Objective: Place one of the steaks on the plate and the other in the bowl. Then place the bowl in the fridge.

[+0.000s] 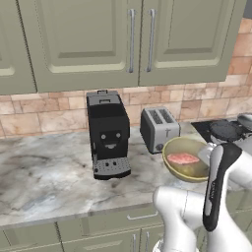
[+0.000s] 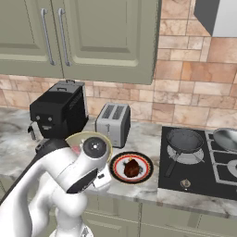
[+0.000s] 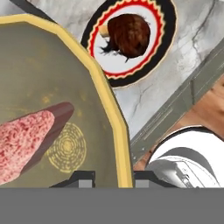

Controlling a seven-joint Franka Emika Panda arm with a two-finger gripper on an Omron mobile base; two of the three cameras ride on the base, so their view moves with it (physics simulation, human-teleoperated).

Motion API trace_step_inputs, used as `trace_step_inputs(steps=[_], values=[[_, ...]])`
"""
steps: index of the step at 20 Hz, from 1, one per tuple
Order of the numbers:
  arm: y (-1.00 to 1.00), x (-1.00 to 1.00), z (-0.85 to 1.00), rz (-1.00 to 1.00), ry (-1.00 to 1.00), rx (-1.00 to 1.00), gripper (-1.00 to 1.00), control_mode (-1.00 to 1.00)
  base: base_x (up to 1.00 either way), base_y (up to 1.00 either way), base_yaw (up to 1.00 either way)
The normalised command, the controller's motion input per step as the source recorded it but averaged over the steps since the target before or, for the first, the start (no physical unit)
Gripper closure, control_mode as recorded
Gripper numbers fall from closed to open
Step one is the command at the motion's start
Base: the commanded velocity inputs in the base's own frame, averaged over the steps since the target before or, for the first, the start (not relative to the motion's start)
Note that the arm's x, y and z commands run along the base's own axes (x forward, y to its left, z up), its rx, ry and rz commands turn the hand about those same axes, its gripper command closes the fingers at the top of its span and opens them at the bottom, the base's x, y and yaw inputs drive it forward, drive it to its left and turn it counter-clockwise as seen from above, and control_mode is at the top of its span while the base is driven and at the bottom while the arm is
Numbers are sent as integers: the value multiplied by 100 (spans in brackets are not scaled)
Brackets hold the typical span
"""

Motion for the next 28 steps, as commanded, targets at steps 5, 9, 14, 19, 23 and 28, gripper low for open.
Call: trace_step_inputs(steps=[5, 9, 14, 19, 23, 28], values=[[4, -31, 55, -17, -19, 0, 100, -100, 0, 0, 0], [17, -29, 49, -17, -21, 0, 100, -100, 0, 0, 0], [25, -22, 55, -14, -15, -2, 100, -100, 0, 0, 0], [27, -55, 16, -8, -13, -8, 100, -100, 0, 0, 0], [6, -68, 6, -6, -8, -3, 100, 100, -25, 0, -1], [0, 0, 0, 0, 0, 0, 100, 100, -100, 23, -1]])
